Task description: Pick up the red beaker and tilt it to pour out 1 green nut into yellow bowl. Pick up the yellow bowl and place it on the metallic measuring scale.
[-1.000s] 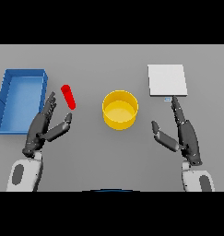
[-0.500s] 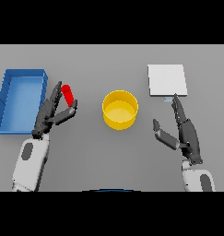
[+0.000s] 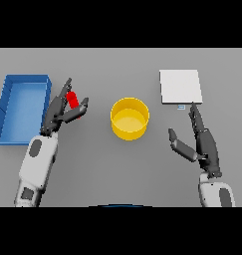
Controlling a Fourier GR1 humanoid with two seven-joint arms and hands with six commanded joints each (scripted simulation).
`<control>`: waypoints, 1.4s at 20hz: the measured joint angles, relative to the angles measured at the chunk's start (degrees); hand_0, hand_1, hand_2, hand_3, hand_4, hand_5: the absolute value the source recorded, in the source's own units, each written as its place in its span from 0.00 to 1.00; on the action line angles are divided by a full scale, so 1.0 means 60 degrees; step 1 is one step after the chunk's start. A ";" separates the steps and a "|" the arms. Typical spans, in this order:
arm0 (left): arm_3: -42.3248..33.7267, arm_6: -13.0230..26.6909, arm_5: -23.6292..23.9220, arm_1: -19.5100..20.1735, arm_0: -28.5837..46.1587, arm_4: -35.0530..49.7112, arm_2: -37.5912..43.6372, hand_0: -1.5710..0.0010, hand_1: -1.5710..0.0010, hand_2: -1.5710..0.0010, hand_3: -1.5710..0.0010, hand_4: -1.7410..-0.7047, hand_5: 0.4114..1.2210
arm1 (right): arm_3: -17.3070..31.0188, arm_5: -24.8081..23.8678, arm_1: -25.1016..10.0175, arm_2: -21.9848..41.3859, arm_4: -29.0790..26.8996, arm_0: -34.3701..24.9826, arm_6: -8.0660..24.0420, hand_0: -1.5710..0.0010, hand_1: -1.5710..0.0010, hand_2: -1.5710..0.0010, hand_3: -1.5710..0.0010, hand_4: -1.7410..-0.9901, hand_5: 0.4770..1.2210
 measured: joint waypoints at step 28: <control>-0.0072 -0.0967 0.1438 -0.0077 -0.1136 -0.0399 -0.0395 0.01 0.01 0.01 0.01 0.02 0.86 | 0.0040 -0.0208 -0.0018 0.0208 0.0551 -0.0127 -0.0345 1.00 1.00 1.00 1.00 0.66 0.27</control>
